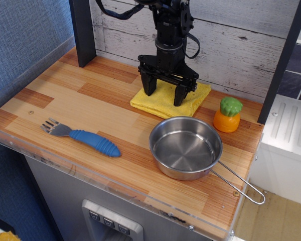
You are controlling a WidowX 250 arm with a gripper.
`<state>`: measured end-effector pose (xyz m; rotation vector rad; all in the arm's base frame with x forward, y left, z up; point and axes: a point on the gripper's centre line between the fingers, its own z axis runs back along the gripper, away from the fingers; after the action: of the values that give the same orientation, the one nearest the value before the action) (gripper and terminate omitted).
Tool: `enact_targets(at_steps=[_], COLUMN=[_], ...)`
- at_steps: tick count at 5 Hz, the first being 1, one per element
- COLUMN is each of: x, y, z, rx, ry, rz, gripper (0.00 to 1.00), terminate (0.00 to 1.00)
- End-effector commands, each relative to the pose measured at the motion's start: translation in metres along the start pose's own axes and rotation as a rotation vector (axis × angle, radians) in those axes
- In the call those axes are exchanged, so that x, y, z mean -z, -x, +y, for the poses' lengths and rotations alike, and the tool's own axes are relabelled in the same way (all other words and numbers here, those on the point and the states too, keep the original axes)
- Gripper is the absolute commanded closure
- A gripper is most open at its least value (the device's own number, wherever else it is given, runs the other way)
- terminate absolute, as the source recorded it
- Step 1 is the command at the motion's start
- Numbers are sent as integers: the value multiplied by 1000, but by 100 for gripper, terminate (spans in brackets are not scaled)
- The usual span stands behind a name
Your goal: Move the cloth to the left edge of the counter.
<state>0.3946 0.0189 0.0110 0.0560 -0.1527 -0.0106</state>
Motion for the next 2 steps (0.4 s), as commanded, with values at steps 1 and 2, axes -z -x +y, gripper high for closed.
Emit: enact_targets(at_steps=[1,2], x=[-21,-19], y=[13,16], z=[3,15], rx=[-40,-85], ry=[-38,-33], rz=[-19,-32], gripper=[0,0], terminate=[0,0])
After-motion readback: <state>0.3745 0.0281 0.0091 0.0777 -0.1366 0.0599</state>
